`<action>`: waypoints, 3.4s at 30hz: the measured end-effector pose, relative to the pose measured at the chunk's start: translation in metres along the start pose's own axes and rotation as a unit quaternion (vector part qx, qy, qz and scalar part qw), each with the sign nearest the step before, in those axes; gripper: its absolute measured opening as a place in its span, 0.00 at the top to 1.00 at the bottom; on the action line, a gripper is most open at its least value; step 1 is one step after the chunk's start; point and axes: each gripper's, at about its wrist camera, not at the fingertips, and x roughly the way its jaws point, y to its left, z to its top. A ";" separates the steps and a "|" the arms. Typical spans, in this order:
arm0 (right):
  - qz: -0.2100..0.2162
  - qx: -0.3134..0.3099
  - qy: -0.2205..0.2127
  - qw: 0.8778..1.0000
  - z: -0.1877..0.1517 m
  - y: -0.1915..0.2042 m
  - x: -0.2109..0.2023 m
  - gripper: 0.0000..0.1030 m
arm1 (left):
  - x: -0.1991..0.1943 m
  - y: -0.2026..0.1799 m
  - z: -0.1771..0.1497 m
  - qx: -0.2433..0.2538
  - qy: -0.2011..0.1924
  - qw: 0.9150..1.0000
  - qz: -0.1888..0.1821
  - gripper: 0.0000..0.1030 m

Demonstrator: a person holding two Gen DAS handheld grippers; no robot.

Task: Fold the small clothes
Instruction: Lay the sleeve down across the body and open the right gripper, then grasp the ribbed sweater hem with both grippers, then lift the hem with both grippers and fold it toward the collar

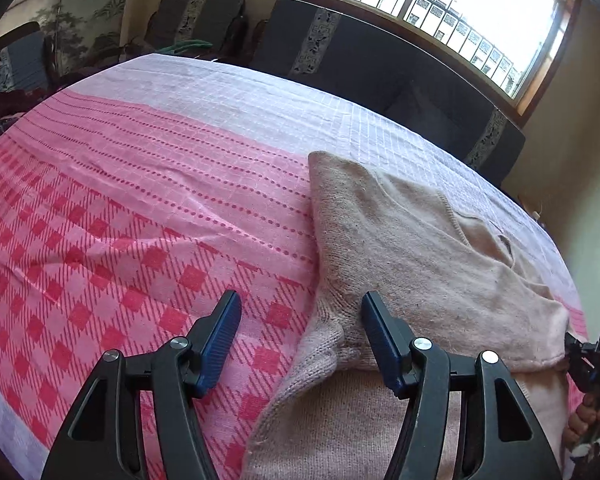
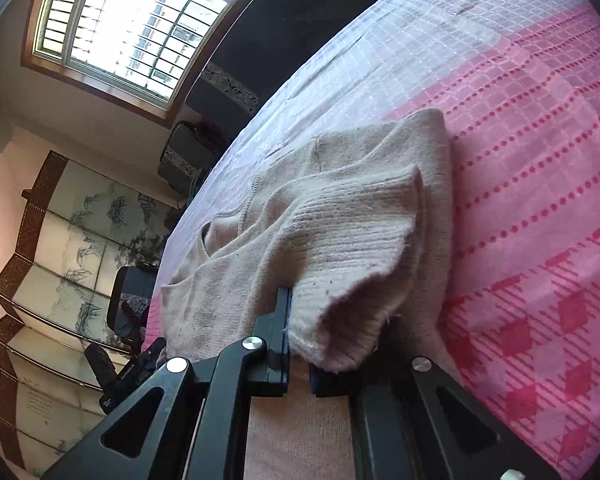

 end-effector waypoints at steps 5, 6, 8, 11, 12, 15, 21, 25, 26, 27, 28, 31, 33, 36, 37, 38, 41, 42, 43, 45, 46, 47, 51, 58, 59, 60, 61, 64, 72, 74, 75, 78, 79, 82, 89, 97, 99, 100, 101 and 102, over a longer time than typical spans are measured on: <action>0.002 0.042 -0.003 0.999 0.005 -0.022 -0.020 0.87 | -0.020 -0.011 -0.002 0.012 -0.022 0.998 -0.058 0.40; 0.007 0.050 -0.004 0.999 0.007 -0.025 -0.021 0.87 | -0.020 -0.019 -0.001 0.031 -0.018 0.998 -0.055 0.40; 0.021 0.064 -0.002 0.998 0.008 -0.028 -0.019 0.84 | -0.018 -0.031 0.000 0.063 -0.016 0.997 -0.043 0.40; 0.022 0.057 -0.007 0.998 0.008 -0.024 -0.015 0.81 | -0.018 -0.037 0.006 0.069 -0.010 0.996 -0.056 0.40; 0.011 0.050 -0.011 0.999 0.006 -0.021 -0.013 0.81 | -0.021 -0.038 0.007 0.066 -0.011 0.995 -0.069 0.40; -0.029 0.019 -0.003 0.999 0.004 -0.015 -0.005 0.93 | -0.030 -0.048 0.006 0.092 -0.014 0.989 -0.114 0.40; -0.053 -0.036 0.006 0.998 0.004 0.007 0.007 0.92 | -0.013 -0.088 0.007 0.154 0.012 0.974 -0.167 0.40; -0.063 -0.042 0.005 0.997 0.004 0.007 0.008 0.94 | 0.029 -0.084 0.017 0.150 0.063 0.981 -0.109 0.45; -0.063 -0.044 0.005 0.997 0.004 0.007 0.007 0.94 | 0.030 -0.078 0.019 0.145 0.056 0.982 -0.109 0.51; -0.062 -0.045 0.007 0.997 0.005 0.007 0.006 0.94 | 0.031 -0.071 0.020 0.145 0.048 0.984 -0.088 0.55; -0.060 -0.046 0.010 0.997 0.005 0.006 0.005 0.94 | 0.033 -0.065 0.021 0.148 0.046 0.986 -0.061 0.55; -0.066 -0.041 0.014 0.997 0.005 0.001 -0.004 0.91 | 0.031 -0.047 0.021 0.134 0.045 0.988 -0.068 0.70; -0.083 -0.050 0.006 0.995 -0.002 0.006 -0.018 0.87 | 0.019 -0.046 0.020 0.140 0.037 0.988 -0.046 0.72; -0.088 -0.061 -0.009 0.994 -0.020 0.008 -0.054 0.80 | -0.015 -0.043 0.009 0.154 0.023 0.987 -0.041 0.72; -0.081 -0.062 -0.007 0.995 -0.029 0.006 -0.068 0.78 | -0.029 -0.039 0.003 0.152 0.022 0.987 -0.052 0.71; -0.074 -0.065 0.001 0.995 -0.039 0.003 -0.080 0.73 | -0.044 -0.034 -0.005 0.148 0.023 0.987 -0.066 0.71; -0.063 -0.081 0.022 0.994 -0.077 -0.005 -0.110 0.59 | -0.085 -0.019 -0.039 0.143 0.038 0.983 -0.106 0.54; -0.065 -0.085 0.025 0.994 -0.089 -0.007 -0.118 0.55 | -0.097 -0.013 -0.053 0.144 0.044 0.982 -0.111 0.52; -0.069 -0.088 0.027 0.993 -0.101 -0.009 -0.126 0.54 | -0.109 -0.007 -0.065 0.144 0.049 0.981 -0.117 0.52; -0.071 -0.090 0.031 0.993 -0.124 -0.012 -0.139 0.54 | -0.131 0.006 -0.089 0.144 0.055 0.980 -0.123 0.52; -0.066 -0.091 0.031 0.993 -0.136 -0.012 -0.144 0.54 | -0.141 0.013 -0.100 0.142 0.056 0.980 -0.129 0.52; -0.066 -0.092 0.033 0.993 -0.146 -0.014 -0.147 0.54 | -0.150 0.020 -0.109 0.141 0.057 0.979 -0.135 0.52; -0.072 -0.102 0.030 0.992 -0.175 -0.019 -0.153 0.55 | -0.171 0.043 -0.147 0.134 0.071 0.980 -0.130 0.52; -0.021 -0.105 0.025 0.994 -0.201 -0.017 -0.150 0.54 | -0.184 0.060 -0.179 0.108 0.096 0.974 -0.174 0.52; -0.012 -0.103 0.028 0.994 -0.204 -0.016 -0.149 0.54 | -0.186 0.062 -0.181 0.101 0.098 0.973 -0.183 0.52; -0.008 -0.104 0.027 0.994 -0.204 -0.015 -0.147 0.54 | -0.186 0.064 -0.182 0.094 0.101 0.971 -0.193 0.52; -0.004 -0.104 0.025 0.994 -0.205 -0.014 -0.147 0.54 | -0.186 0.065 -0.184 0.087 0.103 0.970 -0.203 0.52; 0.020 -0.089 0.022 0.996 -0.207 -0.017 -0.144 0.57 | -0.182 0.070 -0.183 0.051 0.110 0.965 -0.232 0.52; 0.061 -0.050 0.034 0.996 -0.215 -0.036 -0.134 0.87 | -0.183 0.092 -0.178 -0.015 0.099 0.964 -0.247 0.52; 0.072 -0.047 0.042 0.995 -0.217 -0.036 -0.130 0.87 | -0.182 0.093 -0.177 -0.021 0.106 0.961 -0.253 0.51; 0.076 -0.047 0.044 0.995 -0.218 -0.036 -0.128 0.87 | -0.182 0.092 -0.178 -0.020 0.114 0.958 -0.261 0.46; 0.093 -0.040 0.047 0.994 -0.219 -0.036 -0.125 0.83 | -0.180 0.086 -0.185 -0.016 0.155 0.946 -0.283 0.29; 0.097 -0.037 0.046 0.993 -0.220 -0.037 -0.125 0.83 | -0.175 0.084 -0.190 -0.018 0.175 0.944 -0.281 0.28; 0.103 -0.032 0.043 0.993 -0.222 -0.039 -0.125 0.83 | -0.164 0.082 -0.203 -0.019 0.187 0.945 -0.268 0.28; 0.100 -0.032 0.044 0.994 -0.222 -0.041 -0.124 0.83 | -0.163 0.085 -0.203 -0.048 0.149 0.948 -0.278 0.72; 0.085 -0.030 0.053 0.994 -0.222 -0.037 -0.123 0.83 | -0.189 0.062 -0.195 -0.024 0.117 0.961 -0.251 0.95; 0.083 -0.027 0.057 0.995 -0.223 -0.036 -0.123 0.82 | -0.192 0.051 -0.191 -0.002 0.112 0.962 -0.248 0.95; 0.083 -0.026 0.057 0.995 -0.224 -0.036 -0.124 0.82 | -0.191 0.047 -0.189 0.010 0.114 0.963 -0.245 0.95; 0.082 -0.023 0.057 0.995 -0.224 -0.037 -0.125 0.81 | -0.191 0.044 -0.188 0.018 0.115 0.964 -0.240 0.95; 0.082 -0.016 0.060 0.995 -0.224 -0.039 -0.124 0.81 | -0.189 0.042 -0.188 0.023 0.120 0.963 -0.240 0.95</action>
